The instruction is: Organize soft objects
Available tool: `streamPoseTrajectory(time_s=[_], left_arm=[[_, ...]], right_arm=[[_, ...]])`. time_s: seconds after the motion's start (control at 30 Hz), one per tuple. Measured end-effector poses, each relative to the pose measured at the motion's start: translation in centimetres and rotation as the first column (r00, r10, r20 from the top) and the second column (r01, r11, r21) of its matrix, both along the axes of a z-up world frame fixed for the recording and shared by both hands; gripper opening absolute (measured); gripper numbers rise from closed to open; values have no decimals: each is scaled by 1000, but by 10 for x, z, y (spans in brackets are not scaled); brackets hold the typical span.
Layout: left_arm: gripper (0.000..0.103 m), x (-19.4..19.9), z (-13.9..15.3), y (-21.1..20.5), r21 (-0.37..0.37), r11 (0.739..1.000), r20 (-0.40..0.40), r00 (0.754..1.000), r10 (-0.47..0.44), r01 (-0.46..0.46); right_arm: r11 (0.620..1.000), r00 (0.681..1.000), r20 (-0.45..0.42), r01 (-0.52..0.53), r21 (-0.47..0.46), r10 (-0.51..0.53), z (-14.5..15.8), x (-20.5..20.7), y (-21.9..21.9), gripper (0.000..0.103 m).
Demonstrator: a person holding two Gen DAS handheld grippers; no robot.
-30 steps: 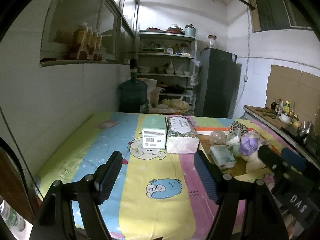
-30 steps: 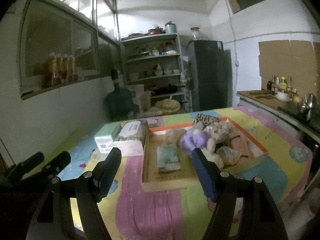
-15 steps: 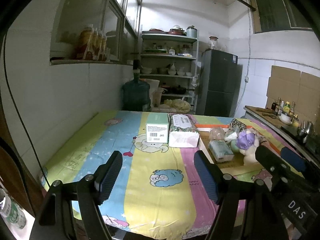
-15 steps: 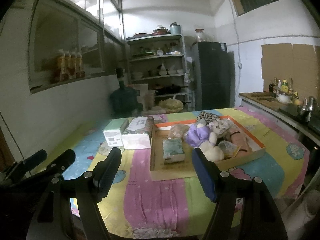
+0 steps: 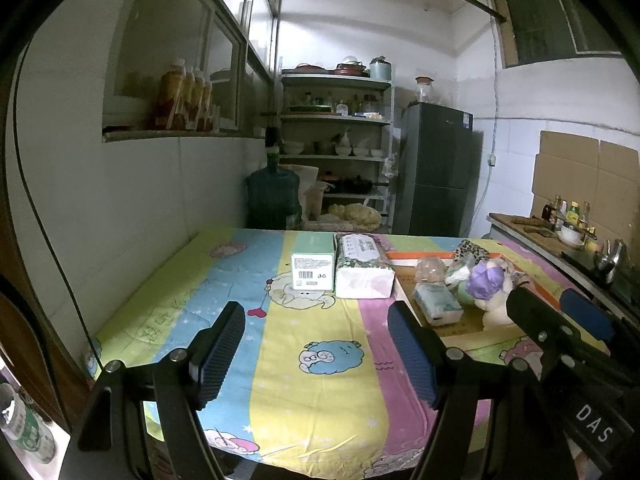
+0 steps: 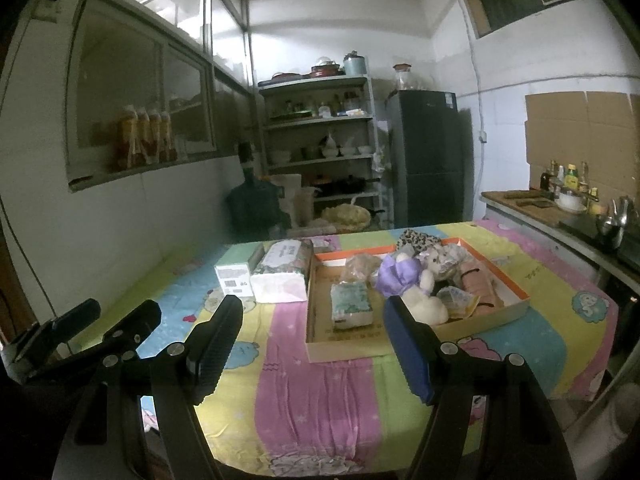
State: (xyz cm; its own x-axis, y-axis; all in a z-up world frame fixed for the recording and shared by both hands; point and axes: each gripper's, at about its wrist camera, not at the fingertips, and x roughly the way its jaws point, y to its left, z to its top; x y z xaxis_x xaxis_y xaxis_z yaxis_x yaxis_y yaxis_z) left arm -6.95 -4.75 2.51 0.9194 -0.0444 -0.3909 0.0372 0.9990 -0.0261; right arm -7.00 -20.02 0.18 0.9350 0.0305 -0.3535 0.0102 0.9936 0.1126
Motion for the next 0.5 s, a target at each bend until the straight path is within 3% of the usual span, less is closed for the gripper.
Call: streamPoseTrajectory(time_s=[0.5], left_arm=[[74, -2, 3, 0, 1, 1000, 8, 1000, 1, -1]], right_arm=[[1000, 1000, 1, 3, -1, -3, 0, 0, 0, 74]])
